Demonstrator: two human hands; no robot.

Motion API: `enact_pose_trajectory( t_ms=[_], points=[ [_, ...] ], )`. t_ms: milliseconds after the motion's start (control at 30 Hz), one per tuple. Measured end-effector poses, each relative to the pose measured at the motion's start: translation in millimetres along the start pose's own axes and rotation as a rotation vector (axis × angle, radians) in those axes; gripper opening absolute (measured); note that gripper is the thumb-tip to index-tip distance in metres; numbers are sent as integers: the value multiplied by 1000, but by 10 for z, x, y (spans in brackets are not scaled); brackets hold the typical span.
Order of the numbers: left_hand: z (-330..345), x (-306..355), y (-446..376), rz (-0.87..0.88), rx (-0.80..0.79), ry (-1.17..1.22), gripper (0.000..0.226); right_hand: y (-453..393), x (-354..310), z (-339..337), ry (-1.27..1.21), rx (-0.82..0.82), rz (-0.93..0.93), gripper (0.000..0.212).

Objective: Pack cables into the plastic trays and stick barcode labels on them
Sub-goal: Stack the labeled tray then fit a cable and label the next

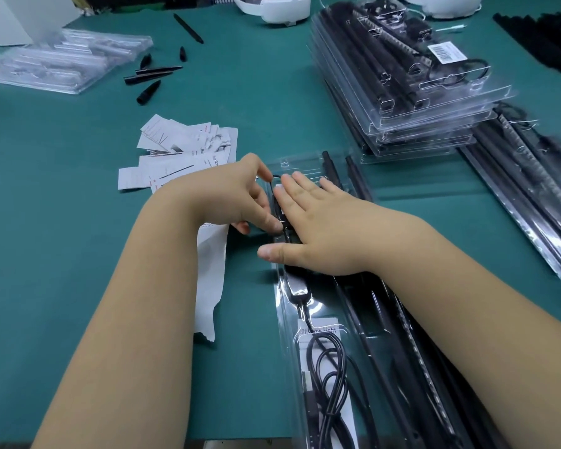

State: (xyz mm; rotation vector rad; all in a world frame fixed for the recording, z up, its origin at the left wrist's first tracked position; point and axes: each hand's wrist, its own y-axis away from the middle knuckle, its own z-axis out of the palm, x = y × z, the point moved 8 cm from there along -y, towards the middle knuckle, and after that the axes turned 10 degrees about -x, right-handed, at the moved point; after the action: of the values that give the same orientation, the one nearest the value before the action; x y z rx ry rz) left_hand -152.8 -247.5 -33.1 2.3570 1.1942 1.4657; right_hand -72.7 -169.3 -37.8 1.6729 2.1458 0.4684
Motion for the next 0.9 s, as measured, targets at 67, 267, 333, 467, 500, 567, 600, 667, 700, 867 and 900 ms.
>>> enact_pose_trajectory(
  t_ms=[67,267,333,467,500,567,600,667,700,867,900],
  points=[
    [-1,-9,4,-4,-2,-12,72,13,-22,11,13,-9,12,99],
    [3,1,15,-13,-8,-28,72,52,-62,-31,22,44,3,100],
    [0,3,23,-13,-1,-31,70,75,-71,-76,19,64,-20,97],
    [-1,0,30,-10,2,-32,68,124,-61,-207,-16,111,-25,81],
    [-1,0,30,-10,3,-35,67,135,-52,-262,-21,156,-15,78],
    [-7,-5,32,-9,6,-39,65,163,-55,-374,4,273,-16,75],
    [-9,-7,31,-9,6,-41,65,171,-47,-412,10,321,-15,73],
    [-9,-7,30,-8,8,-42,67,191,20,-492,-75,454,-12,64],
    [-10,-8,26,-6,7,-39,67,207,89,-523,-160,527,3,59],
    [-5,-21,7,-5,-4,-22,70,16,306,-359,-232,436,68,52],
    [-4,-17,11,-3,-3,-21,71,-52,301,-251,-176,310,82,65]
  ],
)
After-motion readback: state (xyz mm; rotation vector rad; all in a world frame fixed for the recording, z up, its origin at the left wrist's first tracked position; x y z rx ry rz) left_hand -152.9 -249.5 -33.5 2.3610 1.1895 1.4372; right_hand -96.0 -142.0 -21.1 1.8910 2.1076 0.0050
